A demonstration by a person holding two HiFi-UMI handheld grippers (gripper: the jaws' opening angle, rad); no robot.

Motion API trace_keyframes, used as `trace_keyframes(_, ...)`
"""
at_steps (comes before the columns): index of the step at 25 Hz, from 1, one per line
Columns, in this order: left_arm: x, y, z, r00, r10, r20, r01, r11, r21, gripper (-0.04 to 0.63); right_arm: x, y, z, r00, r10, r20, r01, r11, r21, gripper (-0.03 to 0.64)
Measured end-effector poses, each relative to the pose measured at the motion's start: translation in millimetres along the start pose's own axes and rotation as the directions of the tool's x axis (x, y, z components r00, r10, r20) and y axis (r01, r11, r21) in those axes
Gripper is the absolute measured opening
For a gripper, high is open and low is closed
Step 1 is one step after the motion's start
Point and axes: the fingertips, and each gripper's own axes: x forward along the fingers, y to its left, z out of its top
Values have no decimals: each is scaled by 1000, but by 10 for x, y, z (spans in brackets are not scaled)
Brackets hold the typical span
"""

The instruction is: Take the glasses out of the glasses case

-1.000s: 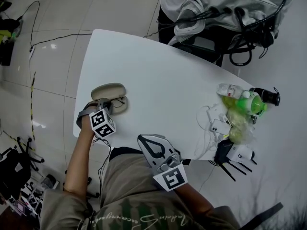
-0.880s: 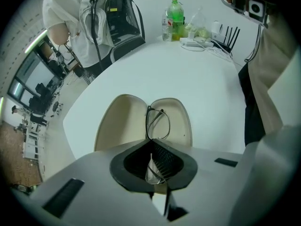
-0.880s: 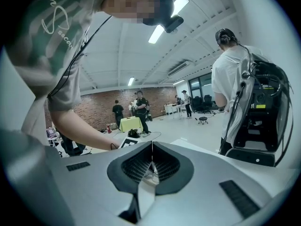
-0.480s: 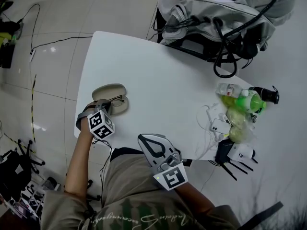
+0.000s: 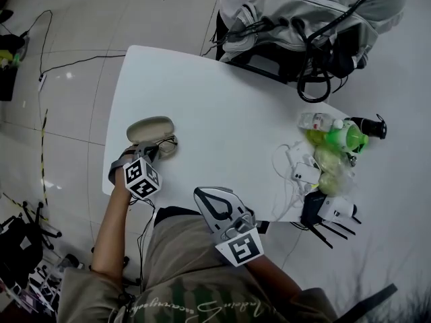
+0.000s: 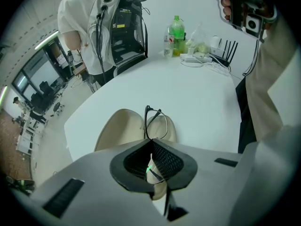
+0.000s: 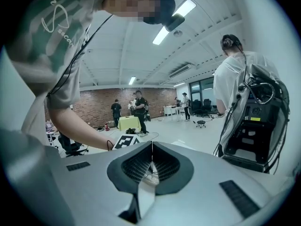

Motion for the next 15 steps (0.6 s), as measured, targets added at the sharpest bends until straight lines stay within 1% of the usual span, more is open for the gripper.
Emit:
trace_keyframes(3,-1,-13,0,1000,-10,8,10,1000,3,17,34,18,45,1000,-17,11,18,1000,-7,12)
trace_keyframes(7,-15,-58,16,1000,-4,-7,4,999,46,17,-5,58,99,999,-34,21,34,999,-11,12)
trace_keyframes(11,-32,-91,78,1000,-5,-4,5,997,73,17,-89,32,129,997,-65,39,65,998,-9,12)
trace_keyframes(15,-46,-156,96,1000,-27,-15,28,994,105,17,-150,2,170,993,-100,56,101,995,-3,12)
